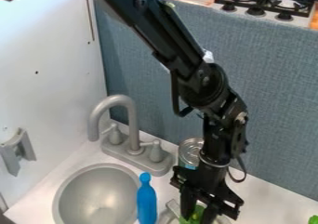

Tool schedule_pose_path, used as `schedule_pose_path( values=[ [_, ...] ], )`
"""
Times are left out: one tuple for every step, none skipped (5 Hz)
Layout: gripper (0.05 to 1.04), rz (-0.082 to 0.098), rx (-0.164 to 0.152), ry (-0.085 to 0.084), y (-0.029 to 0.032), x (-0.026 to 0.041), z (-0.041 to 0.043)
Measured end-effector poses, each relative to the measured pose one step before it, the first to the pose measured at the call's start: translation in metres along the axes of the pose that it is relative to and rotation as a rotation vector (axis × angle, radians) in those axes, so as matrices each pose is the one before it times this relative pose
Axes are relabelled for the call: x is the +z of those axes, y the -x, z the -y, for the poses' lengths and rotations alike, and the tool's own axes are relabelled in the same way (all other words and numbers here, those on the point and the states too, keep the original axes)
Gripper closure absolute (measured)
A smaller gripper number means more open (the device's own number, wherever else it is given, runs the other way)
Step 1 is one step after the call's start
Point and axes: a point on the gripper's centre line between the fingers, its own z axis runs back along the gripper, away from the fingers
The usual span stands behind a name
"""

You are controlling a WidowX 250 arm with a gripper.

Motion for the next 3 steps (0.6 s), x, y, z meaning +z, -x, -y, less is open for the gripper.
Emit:
schedule_pose_path(
  values=[
    [0.168,0.0303,0.0251,0.0165,0.0046,0.01217,0.00051],
    [0.074,0.0365,0.0089,0.0097,0.00356,0.02623,0.00782],
    [0.079,0.0119,-0.1214,-0.0303,0.00829,0.02434,0.0396]
  ],
)
